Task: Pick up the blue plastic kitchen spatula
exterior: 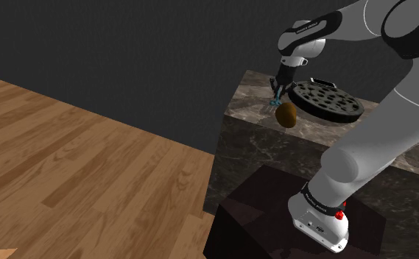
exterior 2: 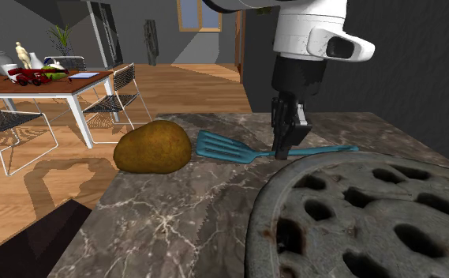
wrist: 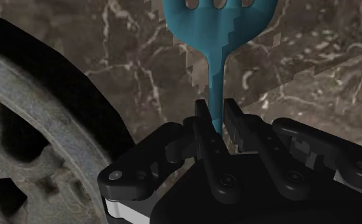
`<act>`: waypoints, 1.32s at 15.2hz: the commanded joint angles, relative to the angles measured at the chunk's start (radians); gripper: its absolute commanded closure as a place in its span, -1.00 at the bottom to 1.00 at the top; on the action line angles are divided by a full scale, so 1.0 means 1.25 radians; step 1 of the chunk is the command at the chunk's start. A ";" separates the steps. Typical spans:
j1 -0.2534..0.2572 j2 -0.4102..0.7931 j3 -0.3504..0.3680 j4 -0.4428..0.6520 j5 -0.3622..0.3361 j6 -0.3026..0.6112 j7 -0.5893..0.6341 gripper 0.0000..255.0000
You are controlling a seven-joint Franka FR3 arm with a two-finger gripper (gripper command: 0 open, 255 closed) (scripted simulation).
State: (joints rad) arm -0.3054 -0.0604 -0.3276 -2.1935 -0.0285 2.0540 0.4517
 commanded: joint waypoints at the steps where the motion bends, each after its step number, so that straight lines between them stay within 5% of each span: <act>1: -0.002 0.004 -0.003 -0.005 -0.002 0.000 0.000 1.00; 6: -0.002 0.002 -0.003 -0.004 -0.003 -0.002 0.000 1.00; 20: -0.001 -0.049 0.004 0.097 -0.016 -0.152 0.011 1.00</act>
State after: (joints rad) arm -0.3059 -0.1222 -0.3227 -2.0878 -0.0493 1.8782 0.4670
